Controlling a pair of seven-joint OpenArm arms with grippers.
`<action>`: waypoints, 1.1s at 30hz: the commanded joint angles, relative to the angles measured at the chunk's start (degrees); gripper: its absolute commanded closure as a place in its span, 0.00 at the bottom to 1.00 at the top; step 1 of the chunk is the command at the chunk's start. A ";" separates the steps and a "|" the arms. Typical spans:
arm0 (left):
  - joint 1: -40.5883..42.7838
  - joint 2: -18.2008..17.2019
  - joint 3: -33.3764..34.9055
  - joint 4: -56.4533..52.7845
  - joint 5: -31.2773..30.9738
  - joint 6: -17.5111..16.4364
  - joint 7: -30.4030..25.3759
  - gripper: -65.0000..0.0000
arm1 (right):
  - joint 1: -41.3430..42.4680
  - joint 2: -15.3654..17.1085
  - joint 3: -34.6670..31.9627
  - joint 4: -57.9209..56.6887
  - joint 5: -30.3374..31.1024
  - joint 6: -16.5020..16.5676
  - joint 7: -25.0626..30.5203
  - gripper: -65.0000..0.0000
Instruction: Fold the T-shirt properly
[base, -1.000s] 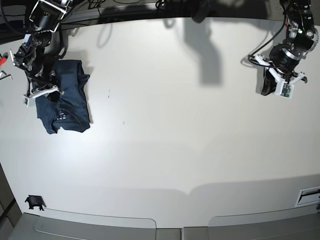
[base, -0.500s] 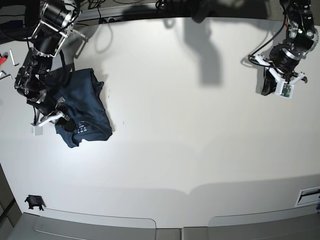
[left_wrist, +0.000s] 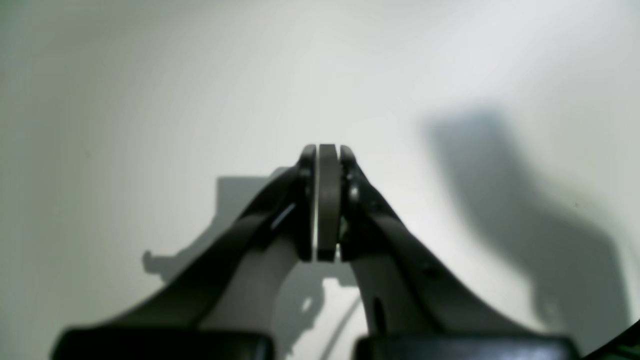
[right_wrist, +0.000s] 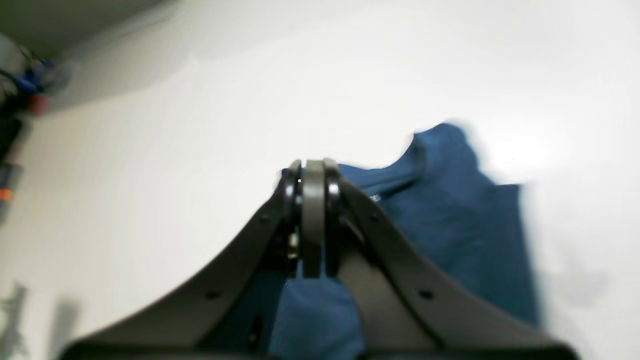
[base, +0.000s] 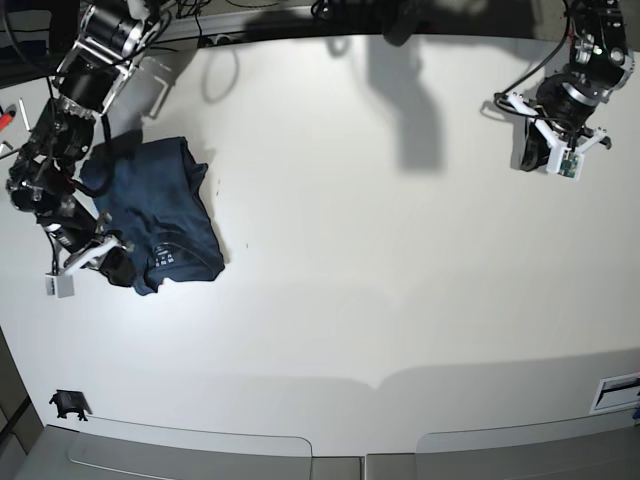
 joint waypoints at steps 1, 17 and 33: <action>-0.26 -0.63 -0.33 0.98 -0.55 0.22 -1.51 1.00 | 1.25 1.88 0.22 2.73 0.28 0.47 1.57 1.00; -0.24 -0.66 -0.33 0.98 -0.52 0.20 -1.46 1.00 | -2.08 6.05 0.17 21.68 -0.68 0.47 1.79 1.00; 11.19 -0.68 -0.35 1.01 6.54 0.22 -0.09 1.00 | -26.29 6.08 0.20 40.52 3.21 0.47 0.52 1.00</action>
